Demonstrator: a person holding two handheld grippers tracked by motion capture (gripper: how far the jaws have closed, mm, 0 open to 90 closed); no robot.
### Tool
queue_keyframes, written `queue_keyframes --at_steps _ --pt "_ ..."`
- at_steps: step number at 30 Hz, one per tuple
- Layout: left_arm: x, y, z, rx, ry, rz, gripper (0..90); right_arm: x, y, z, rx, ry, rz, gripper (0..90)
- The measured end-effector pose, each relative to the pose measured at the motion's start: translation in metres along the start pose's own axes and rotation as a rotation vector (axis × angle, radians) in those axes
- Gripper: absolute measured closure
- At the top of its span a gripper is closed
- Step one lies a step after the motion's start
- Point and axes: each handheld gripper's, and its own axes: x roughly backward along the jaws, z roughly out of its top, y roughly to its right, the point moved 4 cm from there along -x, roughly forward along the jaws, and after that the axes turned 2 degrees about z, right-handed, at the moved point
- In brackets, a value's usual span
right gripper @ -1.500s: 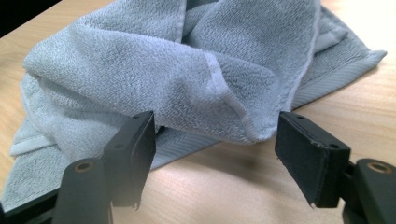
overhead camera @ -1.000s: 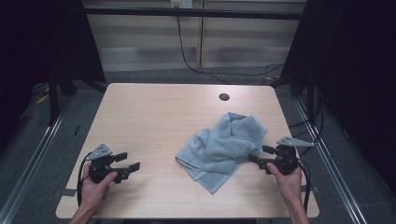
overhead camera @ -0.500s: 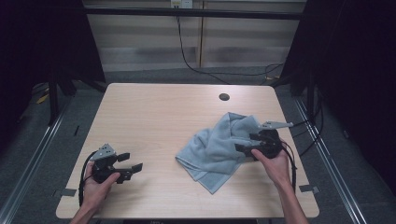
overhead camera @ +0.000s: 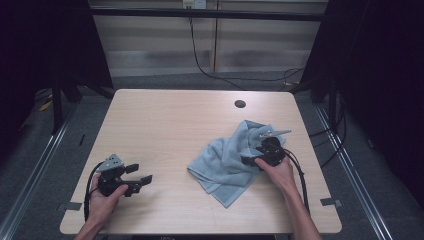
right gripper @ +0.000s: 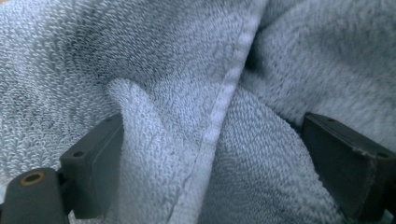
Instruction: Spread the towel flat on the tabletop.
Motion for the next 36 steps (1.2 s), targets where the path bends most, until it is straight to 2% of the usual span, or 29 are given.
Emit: queue_keyframes --at_steps 3,4,6,8,9,14,16,17,19,21,22,23,24,25,27,30,31,34,36 --pt "0.000 0.001 0.000 -0.007 -0.003 -0.005 23.3 0.000 -0.003 -0.002 0.015 -0.013 -0.006 13.3" --pt "0.000 0.002 0.000 -0.008 -0.002 -0.005 23.3 0.000 -0.006 -0.004 0.023 -0.011 0.001 18.3" --pt "-0.001 0.002 0.000 -0.006 -0.007 -0.007 23.3 0.000 -0.008 -0.004 0.029 -0.015 0.010 21.5" --pt "-0.003 0.002 0.000 -0.009 -0.009 -0.008 23.3 0.000 -0.013 -0.004 0.031 -0.016 0.018 31.9" --pt "-0.003 0.002 0.000 -0.009 -0.010 -0.009 23.3 0.000 -0.013 -0.004 0.031 -0.016 0.018 31.9" --pt "-0.004 0.002 0.000 -0.010 -0.010 -0.010 23.3 -0.005 -0.029 -0.004 0.058 -0.014 0.066 42.8" --pt "-0.004 0.003 0.001 -0.009 -0.014 -0.018 23.6 -0.010 -0.042 -0.002 0.077 -0.023 0.085 47.4" --pt "-0.004 0.003 0.001 -0.009 -0.014 -0.018 24.3 -0.010 -0.042 -0.002 0.077 -0.023 0.085 47.4" --pt "-0.005 0.005 0.001 -0.011 -0.015 -0.031 24.2 -0.017 -0.056 -0.001 0.100 -0.029 0.105 47.5" --pt "-0.005 0.006 0.001 -0.012 -0.013 -0.038 23.9 -0.020 -0.061 0.000 0.110 -0.029 0.114 47.5" --pt "-0.006 0.006 0.002 -0.011 -0.009 -0.043 23.6 -0.025 -0.071 0.001 0.134 -0.033 0.133 47.5" --pt "-0.007 0.007 0.002 -0.011 -0.011 -0.044 23.6 -0.025 -0.071 0.001 0.134 -0.033 0.133 47.5" --pt "-0.007 0.008 0.003 -0.017 -0.016 -0.046 23.6 -0.031 -0.083 0.002 0.154 -0.038 0.150 47.5" --pt "-0.009 0.009 0.003 -0.015 -0.014 -0.051 23.6 -0.031 -0.083 0.002 0.154 -0.038 0.150 47.5" --pt "-0.010 0.012 0.005 -0.012 -0.014 -0.067 23.9 -0.038 -0.098 0.003 0.172 -0.043 0.179 47.3" --pt "-0.012 0.017 0.008 -0.030 -0.016 -0.071 24.1 -0.043 -0.111 0.003 0.187 -0.046 0.199 46.7" --pt "-0.014 0.021 0.012 -0.033 -0.005 -0.085 24.3 -0.045 -0.117 0.003 0.189 -0.049 0.200 46.4" --pt "-0.020 0.030 0.024 -0.059 -0.012 -0.102 25.7 -0.049 -0.131 0.003 0.202 -0.053 0.228 44.6" --pt "-0.027 0.036 0.035 -0.079 -0.010 -0.137 28.1 -0.050 -0.139 0.003 0.211 -0.064 0.244 42.8"
